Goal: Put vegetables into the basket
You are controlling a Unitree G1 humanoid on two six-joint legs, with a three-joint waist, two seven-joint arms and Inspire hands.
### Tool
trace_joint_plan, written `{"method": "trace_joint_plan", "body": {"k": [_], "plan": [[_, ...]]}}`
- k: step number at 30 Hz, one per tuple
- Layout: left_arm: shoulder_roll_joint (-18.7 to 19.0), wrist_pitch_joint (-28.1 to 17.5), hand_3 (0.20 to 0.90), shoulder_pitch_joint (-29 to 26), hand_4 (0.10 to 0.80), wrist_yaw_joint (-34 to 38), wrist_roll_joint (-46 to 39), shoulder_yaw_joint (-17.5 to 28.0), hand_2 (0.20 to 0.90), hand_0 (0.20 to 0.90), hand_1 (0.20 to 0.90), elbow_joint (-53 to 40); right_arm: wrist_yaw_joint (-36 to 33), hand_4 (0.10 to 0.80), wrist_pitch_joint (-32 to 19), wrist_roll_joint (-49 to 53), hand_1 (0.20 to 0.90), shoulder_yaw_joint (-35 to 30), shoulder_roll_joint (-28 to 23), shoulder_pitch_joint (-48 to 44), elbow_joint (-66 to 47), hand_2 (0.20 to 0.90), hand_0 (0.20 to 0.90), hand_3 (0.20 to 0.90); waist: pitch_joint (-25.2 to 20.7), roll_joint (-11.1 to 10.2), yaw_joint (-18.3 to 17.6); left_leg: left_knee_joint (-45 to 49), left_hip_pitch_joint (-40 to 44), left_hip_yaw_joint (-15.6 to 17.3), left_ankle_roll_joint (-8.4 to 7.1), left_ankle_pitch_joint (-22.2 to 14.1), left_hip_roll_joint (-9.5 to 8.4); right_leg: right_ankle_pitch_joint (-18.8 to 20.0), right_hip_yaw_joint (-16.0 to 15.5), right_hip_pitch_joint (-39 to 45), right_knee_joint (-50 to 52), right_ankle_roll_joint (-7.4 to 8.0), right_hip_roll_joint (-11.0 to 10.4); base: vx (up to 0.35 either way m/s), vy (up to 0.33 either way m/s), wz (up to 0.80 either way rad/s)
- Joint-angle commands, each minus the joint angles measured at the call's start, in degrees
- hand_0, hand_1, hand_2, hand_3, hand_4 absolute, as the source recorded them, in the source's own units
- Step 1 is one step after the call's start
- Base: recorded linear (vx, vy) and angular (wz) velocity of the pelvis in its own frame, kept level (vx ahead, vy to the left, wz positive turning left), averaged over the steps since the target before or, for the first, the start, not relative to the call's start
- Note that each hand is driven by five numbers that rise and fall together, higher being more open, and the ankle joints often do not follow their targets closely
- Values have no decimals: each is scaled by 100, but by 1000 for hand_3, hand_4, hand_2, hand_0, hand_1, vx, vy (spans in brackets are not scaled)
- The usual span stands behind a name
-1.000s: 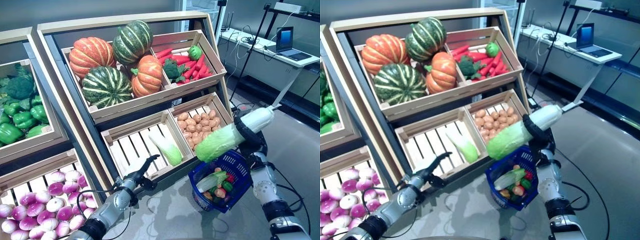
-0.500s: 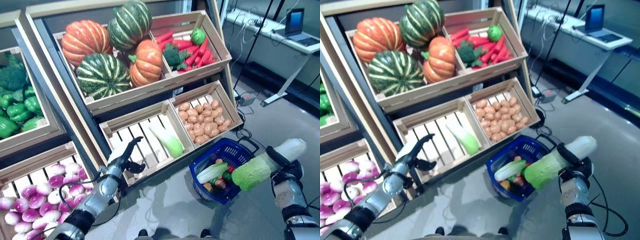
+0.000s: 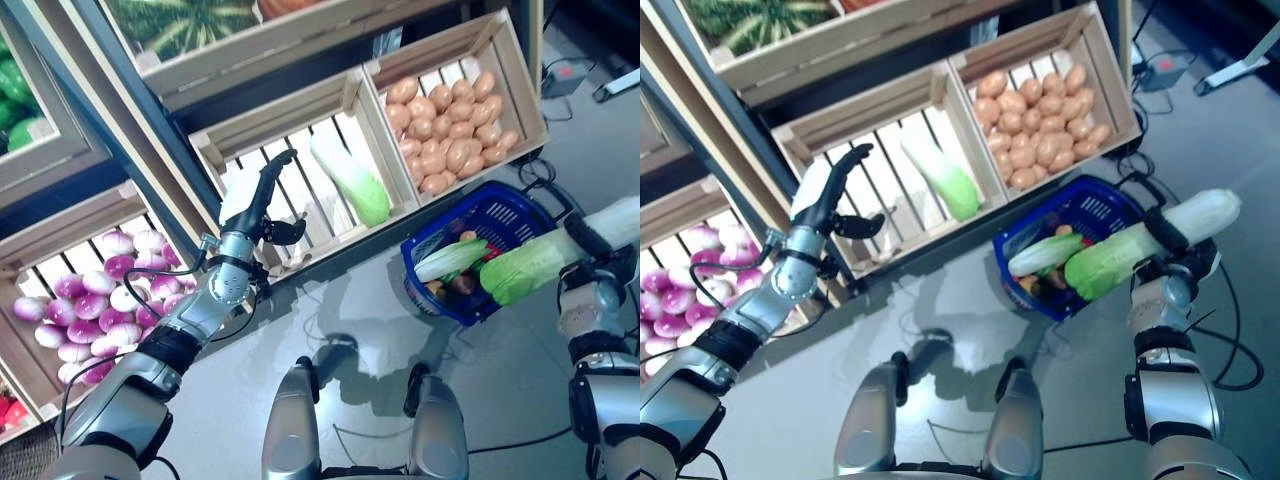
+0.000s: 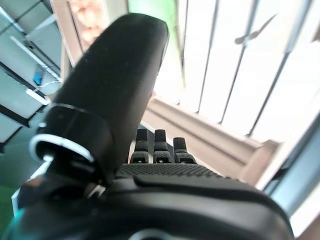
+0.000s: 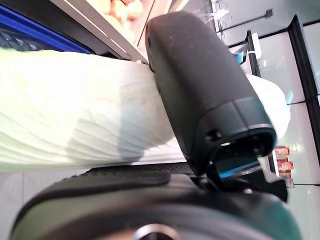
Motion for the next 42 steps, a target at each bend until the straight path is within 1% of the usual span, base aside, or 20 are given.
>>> {"method": "trace_joint_plan", "body": {"k": [1, 4, 5, 8, 9, 11, 12, 13, 20, 22, 23, 24, 26, 28, 29, 32, 35, 38, 40, 42], "plan": [[181, -679, 900, -296, 800, 567, 105, 261, 900, 900, 900, -503, 45, 400, -740, -228, 300, 237, -536, -312, -195, 300, 300, 300, -286, -54, 98, 834, -198, -87, -45, -784, 115, -242, 138, -189, 760, -399, -125, -72, -5, 8], [280, -891, 900, -414, 800, 872, 103, 202, 900, 900, 900, -619, 190, 400, -612, -106, 300, 266, -693, -503, -102, 300, 300, 300, -221, -5, 104, 1373, -684, -157, 1, -1030, 109, -464, 238, -778, 1296, -448, -234, -23, -10, 11], [293, -923, 900, -435, 800, 934, 101, 211, 900, 900, 900, -663, 211, 400, -620, -101, 300, 275, -705, -531, -66, 300, 300, 300, -218, 11, 109, 1589, -758, -213, -36, -1235, 114, -651, 281, -877, 1504, -399, -235, 57, -9, 7], [330, -1019, 900, -500, 800, 1106, 119, 264, 900, 900, 900, -749, 307, 400, -615, -136, 300, 308, -744, -639, 28, 300, 300, 300, -190, 57, 93, 1942, -1078, -273, -58, -1374, 132, -810, 336, -1227, 1833, -406, -260, 9, -1, 8], [350, -1050, 900, -523, 800, 1136, 126, 287, 900, 900, 900, -798, 325, 400, -626, -118, 300, 310, -754, -659, 32, 300, 300, 300, -167, 69, 90, 2010, -1169, -289, -51, -1352, 114, -791, 353, -1331, 1880, -426, -256, 0, 0, 0], [450, -1042, 900, -602, 800, 1232, 204, 321, 900, 900, 900, -945, 411, 400, -607, 39, 300, 340, -817, -777, 23, 300, 300, 300, -179, 115, 83, 2355, -1531, -364, -65, -1500, 87, -938, 434, -1718, 2214, -424, -258, -23, -11, 4], [463, -1036, 900, -617, 800, 1263, 233, 319, 900, 900, 900, -957, 469, 447, -600, 84, 371, 349, -821, -799, 26, 371, 371, 371, -186, 119, 82, 2387, -1576, -371, -65, -1510, 82, -949, 442, -1764, 2245, -426, -258, -45, -11, 6], [520, -990, 900, -690, 800, 1335, 359, 304, 900, 900, 900, -971, 655, 800, -507, 216, 900, 365, -842, -883, 53, 900, 900, 900, -186, 134, 77, 2558, -1750, -405, -73, -1545, 73, -992, 476, -1947, 2409, -436, -250, -34, -12, 4], [807, -740, 900, -1266, 800, 1588, 571, 130, 900, 900, 900, -658, 1027, 800, -43, 349, 900, 667, -781, -1209, 326, 900, 900, 900, -355, 129, 49, 2862, -2132, -461, -91, -1582, 72, -1107, 532, -2358, 2772, -471, -183, 14, 1, 3], [897, -641, 900, -1459, 800, 1595, 632, 73, 900, 900, 900, -523, 1243, 800, 251, 388, 900, 740, -749, -1219, 370, 900, 900, 900, -400, 121, 18, 2868, -2141, -460, -94, -1571, 91, -1105, 549, -2370, 2780, -472, -165, 44, 14, -2], [972, -640, 900, -1621, 800, 1629, 643, 14, 900, 900, 900, -427, 1557, 800, 543, 506, 900, 799, -751, -1237, 435, 900, 900, 900, -434, 111, 2, 2852, -2138, -459, -96, -1559, 108, -1098, 560, -2375, 2767, -473, -153, 41, 25, -2], [1022, -599, 900, -1723, 800, 1641, 739, -9, 900, 900, 900, -385, 1690, 800, 618, 467, 900, 846, -758, -1238, 471, 900, 900, 900, -461, 106, -11, 2839, -2132, -456, -97, -1554, 120, -1098, 563, -2370, 2755, -480, -149, 55, 36, -3], [1182, -334, 900, -2026, 800, 1598, 928, -165, 900, 900, 900, -254, 1861, 800, 614, 375, 900, 998, -807, -1238, 512, 900, 900, 900, -525, 88, -51, 2809, -2100, -437, -102, -1538, 148, -1081, 574, -2342, 2709, -479, -125, 59, 40, -4], [1250, -158, 900, -2190, 800, 1492, 889, -260, 900, 900, 900, -167, 1906, 800, 590, 411, 900, 1020, -831, -1248, 526, 900, 900, 900, -551, 76, -65, 2780, -2077, -422, -100, -1529, 159, -1066, 580, -2324, 2677, -475, -109, 41, 45, -10], [1345, -24, 900, -2427, 800, 1458, 738, -416, 900, 900, 900, 88, 1886, 800, 479, 372, 900, 1050, -852, -1299, 486, 900, 900, 900, -583, 63, -131, 2776, -2057, -398, -96, -1519, 204, -1043, 593, -2321, 2665, -463, -91, 34, 66, -15], [1360, 105, 900, -2702, 800, 1453, 698, -522, 900, 900, 900, 456, 1919, 800, 398, 398, 900, 1079, -823, -1325, 420, 900, 900, 900, -608, 45, -192, 2769, -2038, -377, -91, -1514, 251, -1013, 619, -2305, 2622, -445, -64, 27, 80, -11], [1365, 332, 900, -3078, 800, 1416, 1115, -747, 900, 900, 900, 1043, 2049, 800, 408, 416, 900, 1125, -766, -1380, 338, 900, 900, 900, -654, 36, -304, 2684, -1975, -303, -79, -1493, 313, -945, 674, -2251, 2476, -422, -7, 19, 89, -11], [1349, 652, 900, -3468, 800, 1307, 1657, -1166, 900, 900, 900, 1468, 2220, 800, 458, 635, 900, 1173, -711, -1392, 240, 900, 900, 900, -663, 17, -405, 2615, -1927, -239, -80, -1470, 359, -871, 726, -2216, 2355, -408, 29, 19, 60, -22], [1354, 909, 900, -3804, 800, 1156, 2036, -1583, 900, 900, 900, 1743, 2388, 800, 498, 706, 900, 1190, -674, -1343, 112, 900, 900, 900, -650, -4, -480, 2609, -1924, -189, -90, -1472, 395, -814, 765, -2212, 2281, -390, 45, 11, 42, -17], [1364, 936, 900, -3874, 800, 1120, 2087, -1677, 900, 900, 900, 1794, 2431, 800, 510, 725, 900, 1202, -671, -1328, 83, 900, 900, 900, -646, -8, -497, 2616, -1929, -176, -92, -1474, 405, -801, 774, -2222, 2275, -385, 46, -8, 47, -9]]}}
